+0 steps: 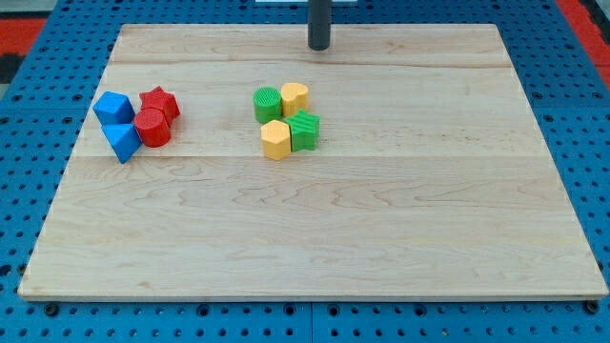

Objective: Slightly push the green circle and yellow heart to the top center

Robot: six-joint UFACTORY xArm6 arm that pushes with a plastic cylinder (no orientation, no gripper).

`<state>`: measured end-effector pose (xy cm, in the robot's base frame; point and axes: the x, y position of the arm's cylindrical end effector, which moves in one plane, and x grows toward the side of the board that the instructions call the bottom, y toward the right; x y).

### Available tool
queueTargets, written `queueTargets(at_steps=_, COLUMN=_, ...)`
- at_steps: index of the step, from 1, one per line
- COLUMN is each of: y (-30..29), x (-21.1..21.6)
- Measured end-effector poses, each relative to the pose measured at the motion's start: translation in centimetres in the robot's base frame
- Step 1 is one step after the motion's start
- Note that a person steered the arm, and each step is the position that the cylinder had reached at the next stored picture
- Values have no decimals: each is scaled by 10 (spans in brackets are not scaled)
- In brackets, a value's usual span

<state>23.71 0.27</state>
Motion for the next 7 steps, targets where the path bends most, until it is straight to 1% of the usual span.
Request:
queueTargets(at_steps=1, y=-45, x=7)
queueTargets(at_steps=2, y=-46, x=29)
queueTargets(at_steps=3, y=-73, x=77)
queueTargets(at_steps=5, y=-118, x=134)
queueTargets(at_steps=6, y=-109, x=149)
queueTargets(at_steps=7, y=-60, x=123)
